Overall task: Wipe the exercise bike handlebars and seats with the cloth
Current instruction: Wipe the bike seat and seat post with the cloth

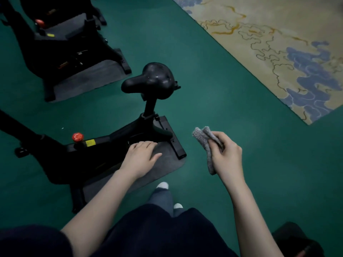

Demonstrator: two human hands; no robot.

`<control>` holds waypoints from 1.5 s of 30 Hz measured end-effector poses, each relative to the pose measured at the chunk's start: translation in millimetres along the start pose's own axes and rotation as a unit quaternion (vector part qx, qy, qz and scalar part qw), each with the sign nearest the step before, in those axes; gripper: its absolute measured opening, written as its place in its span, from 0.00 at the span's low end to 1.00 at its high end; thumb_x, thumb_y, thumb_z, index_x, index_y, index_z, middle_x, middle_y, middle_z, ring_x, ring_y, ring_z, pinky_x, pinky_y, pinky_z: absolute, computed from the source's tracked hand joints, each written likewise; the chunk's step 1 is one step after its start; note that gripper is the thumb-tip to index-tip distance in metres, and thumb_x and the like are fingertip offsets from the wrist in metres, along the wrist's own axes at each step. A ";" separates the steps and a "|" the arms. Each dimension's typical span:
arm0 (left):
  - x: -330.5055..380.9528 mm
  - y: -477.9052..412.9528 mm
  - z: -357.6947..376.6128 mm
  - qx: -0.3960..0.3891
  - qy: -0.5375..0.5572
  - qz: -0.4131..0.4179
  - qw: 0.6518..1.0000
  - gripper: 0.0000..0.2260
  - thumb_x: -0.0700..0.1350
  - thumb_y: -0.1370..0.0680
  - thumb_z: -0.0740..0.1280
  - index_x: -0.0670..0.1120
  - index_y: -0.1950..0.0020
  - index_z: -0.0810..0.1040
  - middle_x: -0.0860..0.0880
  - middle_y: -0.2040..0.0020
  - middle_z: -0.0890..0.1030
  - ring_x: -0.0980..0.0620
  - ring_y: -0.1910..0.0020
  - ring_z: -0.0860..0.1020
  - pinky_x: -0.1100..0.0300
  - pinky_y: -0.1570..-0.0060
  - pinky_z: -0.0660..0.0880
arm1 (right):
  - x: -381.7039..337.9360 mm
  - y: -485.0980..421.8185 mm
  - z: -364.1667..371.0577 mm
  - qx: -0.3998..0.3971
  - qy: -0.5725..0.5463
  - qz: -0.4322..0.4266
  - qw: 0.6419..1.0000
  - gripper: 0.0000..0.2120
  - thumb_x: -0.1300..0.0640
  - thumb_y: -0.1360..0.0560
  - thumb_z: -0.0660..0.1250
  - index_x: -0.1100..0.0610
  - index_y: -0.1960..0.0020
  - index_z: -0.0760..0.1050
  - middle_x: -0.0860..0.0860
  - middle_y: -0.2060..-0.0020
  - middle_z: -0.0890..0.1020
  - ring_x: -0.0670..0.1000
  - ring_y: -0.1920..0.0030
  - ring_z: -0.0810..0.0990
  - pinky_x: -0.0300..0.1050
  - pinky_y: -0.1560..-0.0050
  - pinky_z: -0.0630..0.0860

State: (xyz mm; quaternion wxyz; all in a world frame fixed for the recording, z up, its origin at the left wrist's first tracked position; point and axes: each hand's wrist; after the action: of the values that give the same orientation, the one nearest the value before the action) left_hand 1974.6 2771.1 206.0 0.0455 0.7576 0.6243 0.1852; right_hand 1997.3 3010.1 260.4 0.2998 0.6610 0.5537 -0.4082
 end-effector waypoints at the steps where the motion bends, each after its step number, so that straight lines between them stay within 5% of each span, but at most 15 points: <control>1: 3.2 -5.7 0.8 -0.011 -0.006 0.004 1.000 0.23 0.59 0.19 0.53 0.50 0.27 0.64 0.53 0.29 0.68 0.52 0.29 0.64 0.54 0.29 0.56 | 3.3 -2.4 -3.0 -0.002 0.003 0.001 1.000 0.09 0.61 0.23 0.65 0.49 0.51 0.80 0.46 0.59 0.83 0.48 0.57 0.79 0.34 0.58 0.71; 11: 48.4 -97.9 9.8 -0.045 -0.003 0.012 0.999 0.25 0.59 0.19 0.52 0.49 0.25 0.61 0.50 0.28 0.68 0.52 0.27 0.61 0.53 0.26 0.50 | 34.4 -81.2 -32.5 -0.045 0.055 0.010 0.997 0.09 0.63 0.23 0.64 0.52 0.49 0.80 0.45 0.59 0.83 0.51 0.55 0.79 0.43 0.55 0.73; 25: 31.2 -190.1 13.6 -0.077 0.058 -0.149 0.984 0.25 0.59 0.18 0.51 0.49 0.25 0.61 0.51 0.28 0.68 0.52 0.28 0.63 0.54 0.27 0.53 | 47.1 -250.5 -12.8 -0.201 0.085 -0.024 0.976 0.08 0.61 0.23 0.64 0.51 0.50 0.80 0.45 0.61 0.82 0.48 0.58 0.78 0.37 0.59 0.70; 28: 28.0 -196.7 12.7 -0.075 0.060 -0.189 0.977 0.25 0.59 0.18 0.51 0.49 0.25 0.62 0.51 0.29 0.69 0.52 0.29 0.64 0.54 0.28 0.54 | 50.3 -281.2 -11.5 -0.227 0.095 -0.038 0.968 0.08 0.62 0.23 0.64 0.52 0.50 0.80 0.47 0.60 0.83 0.49 0.57 0.79 0.42 0.58 0.72; 36: 64.0 -232.7 16.4 -0.074 0.105 -0.326 0.936 0.25 0.59 0.18 0.51 0.48 0.25 0.61 0.49 0.27 0.66 0.48 0.29 0.64 0.53 0.32 0.61 | 60.1 -383.7 -9.8 -0.327 0.092 -0.130 0.932 0.08 0.62 0.23 0.64 0.54 0.48 0.80 0.48 0.58 0.83 0.50 0.55 0.79 0.44 0.54 0.74; 45: 175.5 -317.9 10.8 0.026 0.204 -0.456 0.866 0.24 0.58 0.19 0.53 0.47 0.26 0.63 0.50 0.27 0.65 0.49 0.29 0.64 0.52 0.34 0.64 | 79.9 -516.6 -52.9 -0.434 0.097 -0.218 0.869 0.09 0.63 0.23 0.63 0.55 0.48 0.80 0.49 0.57 0.83 0.52 0.54 0.79 0.46 0.51 0.73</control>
State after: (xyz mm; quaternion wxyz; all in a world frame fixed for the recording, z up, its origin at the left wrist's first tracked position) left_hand 1709.7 3010.6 139.8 -0.0235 0.3344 0.9002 0.2779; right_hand 1507.9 3200.9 245.4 0.4048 0.3632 0.8313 -0.1150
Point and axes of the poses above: each hand's wrist, its own y-axis away from the middle knuckle, its own z-axis out of the palm, x = y × z
